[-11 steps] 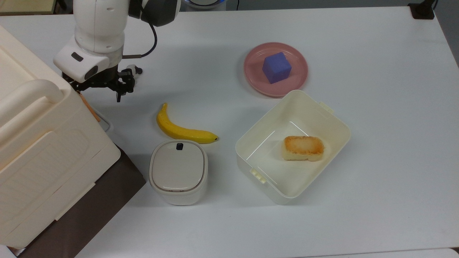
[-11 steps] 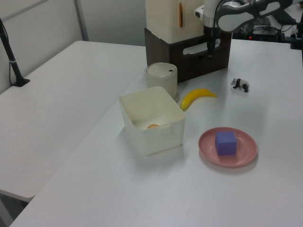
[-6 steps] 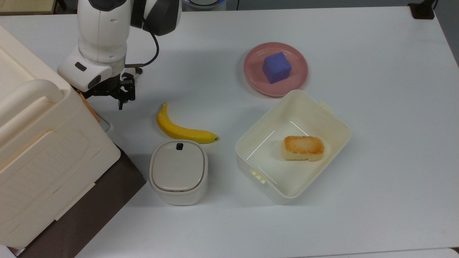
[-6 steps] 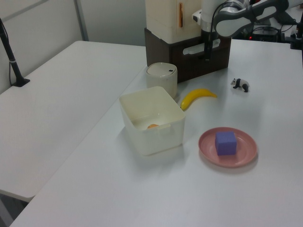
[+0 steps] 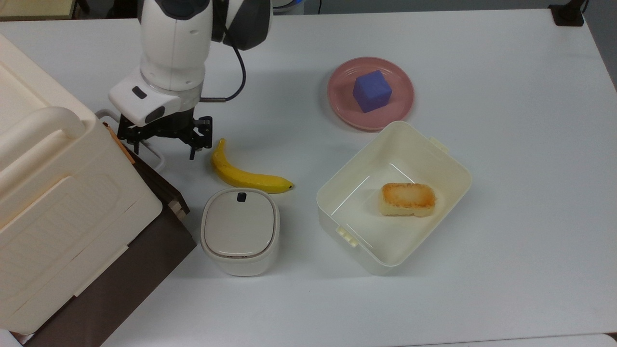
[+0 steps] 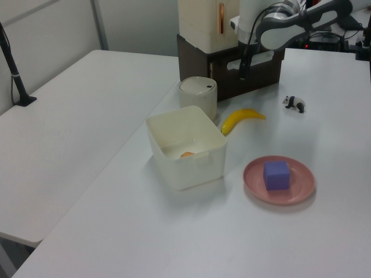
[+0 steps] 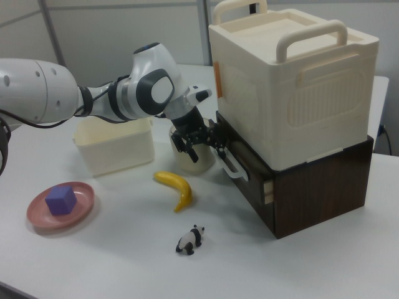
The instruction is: Slide open the drawer
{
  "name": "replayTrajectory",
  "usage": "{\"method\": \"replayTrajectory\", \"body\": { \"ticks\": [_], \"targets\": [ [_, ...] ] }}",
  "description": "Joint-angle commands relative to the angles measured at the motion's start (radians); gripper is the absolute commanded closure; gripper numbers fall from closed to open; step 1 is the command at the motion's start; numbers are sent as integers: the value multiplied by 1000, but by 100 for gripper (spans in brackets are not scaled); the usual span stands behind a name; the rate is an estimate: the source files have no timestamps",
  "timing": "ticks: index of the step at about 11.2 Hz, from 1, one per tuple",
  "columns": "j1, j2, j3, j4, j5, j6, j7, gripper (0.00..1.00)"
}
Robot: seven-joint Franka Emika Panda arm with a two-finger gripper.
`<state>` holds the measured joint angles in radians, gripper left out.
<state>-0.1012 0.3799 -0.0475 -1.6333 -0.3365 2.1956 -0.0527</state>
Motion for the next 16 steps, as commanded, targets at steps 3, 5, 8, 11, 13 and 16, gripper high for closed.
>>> {"method": "replayTrajectory", "body": {
  "ticks": [3,5,8,11,13,16],
  "targets": [
    [8,-24,55,-23,-4,-141,82,0],
    [6,-39,77,-23,-1,-212,83,0],
    [3,-59,95,-22,2,-276,82,0],
    [3,-67,118,-16,22,-335,83,0],
    [-6,-79,118,-10,63,-332,83,0],
    [-61,-157,115,10,163,-336,83,0]
  ]
}}
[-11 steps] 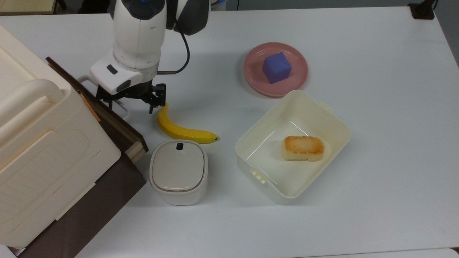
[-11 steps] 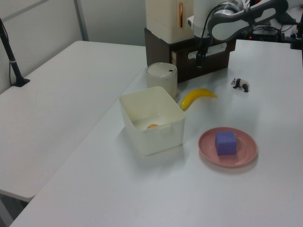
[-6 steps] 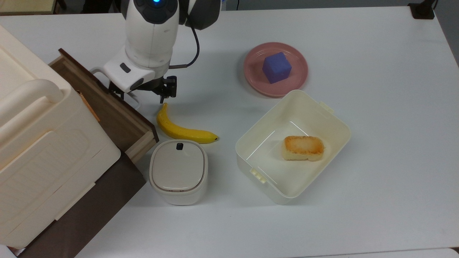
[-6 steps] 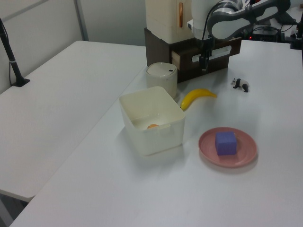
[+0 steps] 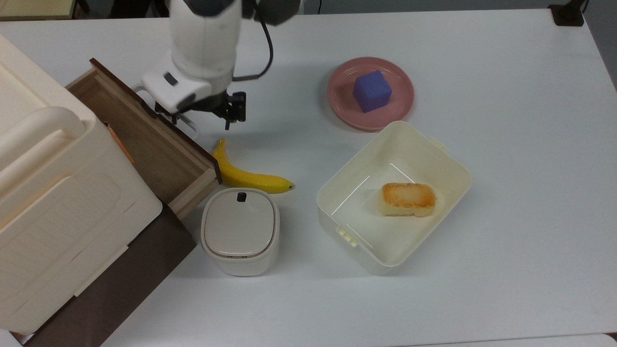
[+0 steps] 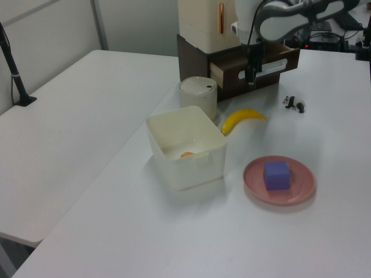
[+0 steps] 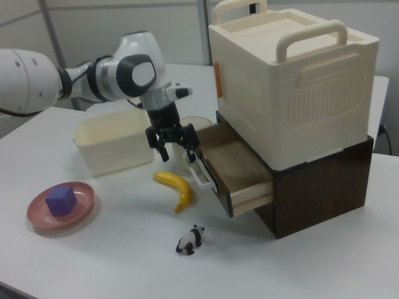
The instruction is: Slide open the drawer
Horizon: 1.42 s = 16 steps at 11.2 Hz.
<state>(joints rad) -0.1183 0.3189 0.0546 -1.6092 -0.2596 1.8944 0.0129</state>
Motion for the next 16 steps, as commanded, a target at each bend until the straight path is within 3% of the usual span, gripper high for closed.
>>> {"method": "replayTrajectory", "body": {
  "ticks": [1,5,9,16],
  "targets": [
    [-53,-124,13,-14,114,-38,18,0],
    [-46,-227,11,-12,167,-156,96,0],
    [28,-307,7,-14,169,-337,111,0],
    [59,-319,-6,-34,145,-321,73,0]
  ]
}}
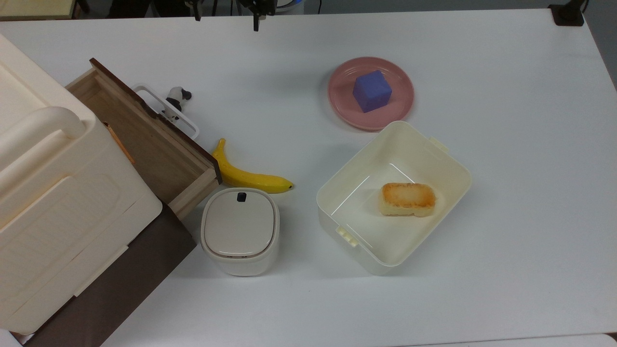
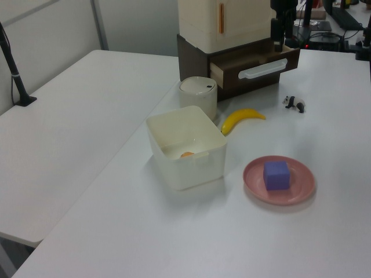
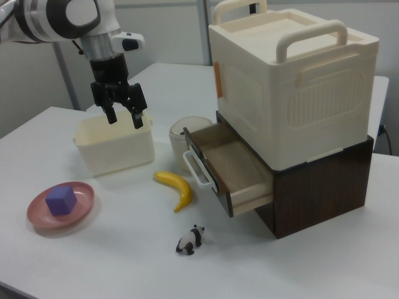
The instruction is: Slide open the drawer
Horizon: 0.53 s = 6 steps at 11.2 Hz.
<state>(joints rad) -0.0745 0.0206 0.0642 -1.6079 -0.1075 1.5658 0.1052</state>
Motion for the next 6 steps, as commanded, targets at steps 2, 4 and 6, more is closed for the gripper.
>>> {"method": "replayTrajectory", "body": {
  "ticks": [2,4,6],
  "targets": [
    [15,-15,-12,-47,6,2,-13,0],
    [15,-14,-12,-91,-4,8,-38,0],
    [15,-13,-12,-122,-33,16,-117,0]
  ]
}}
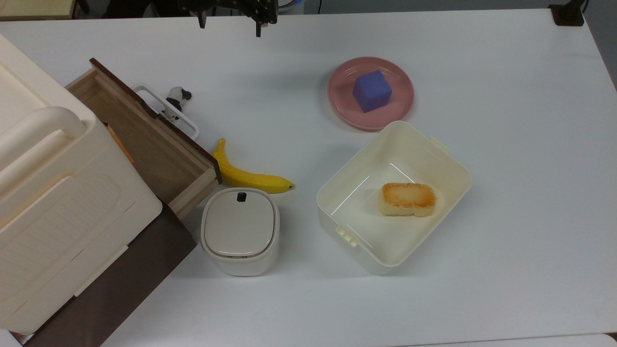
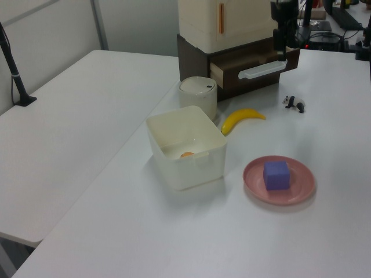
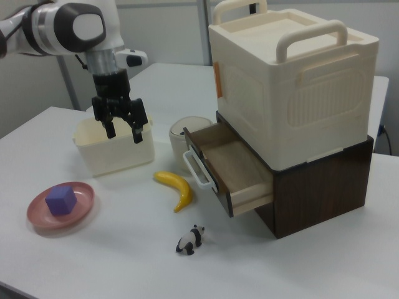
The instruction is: Slide open the drawer
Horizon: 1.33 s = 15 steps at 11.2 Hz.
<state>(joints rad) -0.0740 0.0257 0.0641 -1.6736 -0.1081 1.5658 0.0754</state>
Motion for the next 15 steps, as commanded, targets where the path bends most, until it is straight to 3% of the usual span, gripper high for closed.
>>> {"method": "replayTrajectory", "body": {
  "ticks": [1,9,12,15],
  "targets": [
    [13,-20,-12,-66,-50,28,-101,0],
    [-9,-23,-13,-103,-50,54,-154,0],
    [-26,-29,-20,-81,-38,97,-28,0],
    [-26,-30,-46,-26,-16,125,-17,0]
  ]
}}
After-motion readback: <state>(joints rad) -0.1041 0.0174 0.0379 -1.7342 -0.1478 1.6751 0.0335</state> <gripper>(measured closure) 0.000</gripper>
